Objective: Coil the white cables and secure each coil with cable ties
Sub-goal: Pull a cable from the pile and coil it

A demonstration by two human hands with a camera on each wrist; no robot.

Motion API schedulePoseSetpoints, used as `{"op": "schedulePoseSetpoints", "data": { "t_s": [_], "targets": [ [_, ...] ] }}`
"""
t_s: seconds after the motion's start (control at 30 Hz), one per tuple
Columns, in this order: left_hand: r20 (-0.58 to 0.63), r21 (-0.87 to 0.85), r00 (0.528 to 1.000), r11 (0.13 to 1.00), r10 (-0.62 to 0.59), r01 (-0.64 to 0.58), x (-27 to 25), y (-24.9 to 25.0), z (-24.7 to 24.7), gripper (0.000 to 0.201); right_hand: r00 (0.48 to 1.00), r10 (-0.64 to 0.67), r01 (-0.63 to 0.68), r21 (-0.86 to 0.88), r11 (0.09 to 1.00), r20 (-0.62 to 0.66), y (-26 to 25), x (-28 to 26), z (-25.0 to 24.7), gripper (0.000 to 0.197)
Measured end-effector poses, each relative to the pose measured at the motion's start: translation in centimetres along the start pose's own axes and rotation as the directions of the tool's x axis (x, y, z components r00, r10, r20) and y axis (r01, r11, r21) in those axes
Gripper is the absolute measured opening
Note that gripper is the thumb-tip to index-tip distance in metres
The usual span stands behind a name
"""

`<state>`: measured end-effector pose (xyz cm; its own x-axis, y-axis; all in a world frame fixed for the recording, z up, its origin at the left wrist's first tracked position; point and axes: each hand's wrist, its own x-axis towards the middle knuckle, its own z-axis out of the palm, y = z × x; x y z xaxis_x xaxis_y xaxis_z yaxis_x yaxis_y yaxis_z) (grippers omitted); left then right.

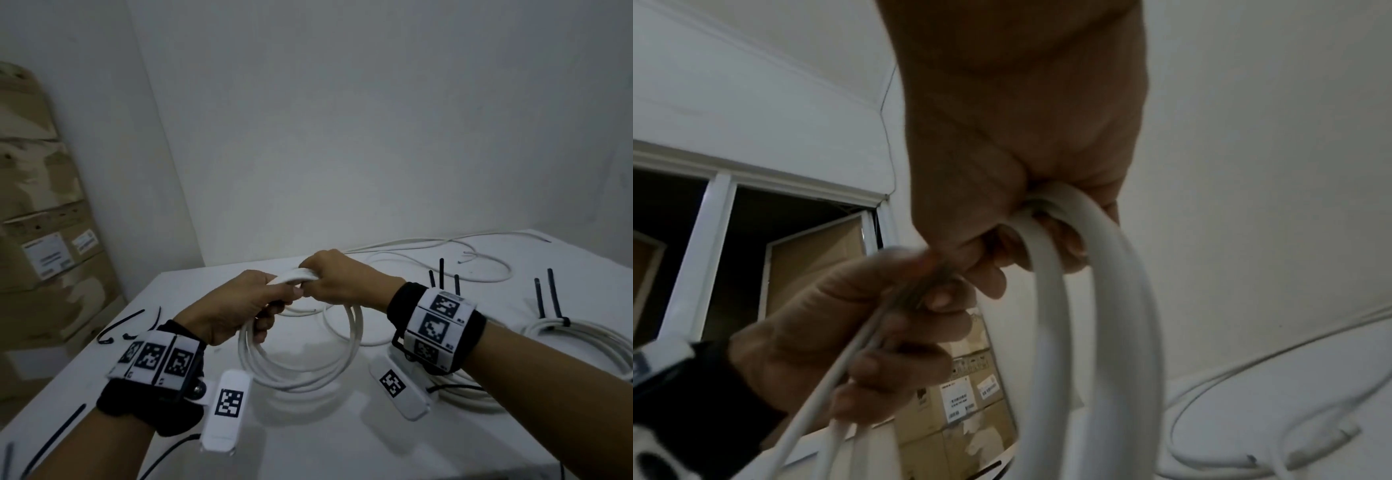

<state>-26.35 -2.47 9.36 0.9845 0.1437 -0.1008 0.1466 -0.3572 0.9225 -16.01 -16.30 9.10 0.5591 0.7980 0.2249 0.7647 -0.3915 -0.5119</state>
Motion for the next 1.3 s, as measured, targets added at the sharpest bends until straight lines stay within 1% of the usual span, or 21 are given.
{"op": "schedulePoseSetpoints", "data": {
  "t_s": [0.1, 0.13, 0.23, 0.3, 0.37, 0.4, 0.5, 0.6, 0.67, 0.73, 0.77, 0.8, 0.83, 0.87, 0.93, 0.97, 1.03, 1.1, 1.17, 1.2, 1.3],
  "targets": [
    [0.039, 0.020, 0.999, 1.000, 0.015, -0.016, -0.7, -0.1, -1.5, 0.056, 0.998, -0.040, 0.042, -0.046, 0.998, 0.039, -0.6, 0.9, 1.0, 0.014],
    [0.047, 0.046, 0.999, 0.999, 0.022, -0.025, -0.9, 0.0, -2.1, 0.058, 0.997, -0.063, 0.066, -0.060, 0.996, 0.053, -1.0, 1.2, 1.4, 0.014],
    [0.038, 0.143, 0.999, 0.989, 0.026, -0.031, -2.1, -0.1, -3.5, 0.050, 0.991, -0.111, 0.119, -0.106, 0.987, 0.076, -2.4, 2.2, 2.3, 0.016],
    [0.004, 0.195, 1.000, 0.981, 0.011, -0.011, -2.8, -0.5, -4.4, 0.042, 0.987, -0.142, 0.152, -0.139, 0.979, 0.079, -3.4, 3.0, 3.0, 0.023],
    [-0.018, 0.229, 1.000, 0.973, -0.018, 0.021, -3.6, -1.2, -5.7, 0.041, 0.982, -0.167, 0.179, -0.141, 0.974, 0.090, -4.5, 4.0, 4.0, 0.030],
    [-0.026, 0.235, 0.999, 0.971, -0.037, 0.042, -4.1, -1.6, -6.3, 0.039, 0.979, -0.180, 0.192, -0.132, 0.972, 0.100, -5.1, 4.4, 4.6, 0.029],
    [-0.070, 0.175, 0.995, 0.981, -0.075, 0.087, -5.8, -2.8, -8.0, 0.031, 0.966, -0.239, 0.249, -0.115, 0.962, 0.098, -7.0, 5.6, 6.7, 0.021],
    [-0.138, 0.090, 0.984, 0.988, -0.114, 0.127, -7.6, -3.7, -9.7, 0.030, 0.945, -0.319, 0.326, -0.105, 0.939, 0.076, -9.1, 6.9, 8.8, 0.024],
    [-0.194, 0.088, 0.972, 0.985, -0.131, 0.150, -8.6, -4.4, -10.9, 0.039, 0.929, -0.352, 0.365, -0.117, 0.924, 0.116, -10.5, 7.7, 10.1, 0.025],
    [-0.278, 0.098, 0.950, 0.980, -0.141, 0.174, -9.8, -4.9, -12.4, 0.051, 0.923, -0.328, 0.349, -0.080, 0.934, 0.201, -11.6, 8.1, 10.8, 0.023],
    [-0.318, 0.105, 0.937, 0.977, -0.143, 0.185, -10.5, -5.1, -13.2, 0.054, 0.925, -0.278, 0.294, -0.026, 0.955, 0.261, -11.9, 8.2, 10.8, 0.035],
    [-0.350, 0.108, 0.926, 0.975, -0.144, 0.193, -11.3, -5.2, -14.2, 0.052, 0.919, -0.217, 0.214, 0.046, 0.976, 0.328, -12.0, 8.3, 10.8, 0.049],
    [-0.378, 0.110, 0.914, 0.974, -0.146, 0.200, -12.0, -5.4, -15.1, 0.047, 0.906, -0.153, 0.122, 0.102, 0.987, 0.395, -11.9, 8.4, 10.8, 0.059],
    [-0.405, 0.112, 0.902, 0.971, -0.148, 0.209, -12.7, -5.6, -16.1, 0.041, 0.882, -0.105, 0.051, 0.128, 0.990, 0.460, -11.7, 8.6, 10.9, 0.062],
    [-0.459, 0.118, 0.874, 0.964, -0.160, 0.238, -13.8, -6.1, -17.9, 0.032, 0.816, -0.052, -0.011, 0.106, 0.994, 0.575, -11.3, 9.2, 11.8, 0.050],
    [-0.483, 0.121, 0.860, 0.960, -0.166, 0.253, -14.2, -6.4, -18.6, 0.030, 0.786, -0.037, 0.003, 0.056, 0.998, 0.617, -11.4, 9.5, 12.7, 0.042],
    [-0.530, 0.122, 0.831, 0.954, -0.170, 0.273, -14.8, -7.1, -19.6, 0.028, 0.738, -0.021, 0.082, -0.059, 0.995, 0.675, -12.3, 9.9, 15.0, 0.028],
    [-0.581, 0.112, 0.793, 0.947, -0.183, 0.300, -15.2, -7.8, -20.3, 0.029, 0.688, -0.051, 0.150, -0.073, 0.986, 0.724, -13.7, 9.7, 17.7, 0.021],
    [-0.609, 0.097, 0.767, 0.940, -0.203, 0.326, -15.5, -8.5, -20.9, 0.030, 0.635, -0.100, 0.168, -0.011, 0.986, 0.766, -15.2, 9.2, 20.1, 0.022],
    [-0.616, 0.086, 0.759, 0.940, -0.211, 0.331, -15.6, -8.8, -21.1, 0.029, 0.619, -0.126, 0.179, 0.017, 0.984, 0.775, -15.8, 9.1, 21.0, 0.025],
    [-0.634, 0.050, 0.741, 0.944, -0.222, 0.326, -15.9, -9.7, -21.5, 0.026, 0.609, -0.181, 0.227, 0.049, 0.973, 0.772, -17.2, 8.9, 23.3, 0.033]
  ]
}}
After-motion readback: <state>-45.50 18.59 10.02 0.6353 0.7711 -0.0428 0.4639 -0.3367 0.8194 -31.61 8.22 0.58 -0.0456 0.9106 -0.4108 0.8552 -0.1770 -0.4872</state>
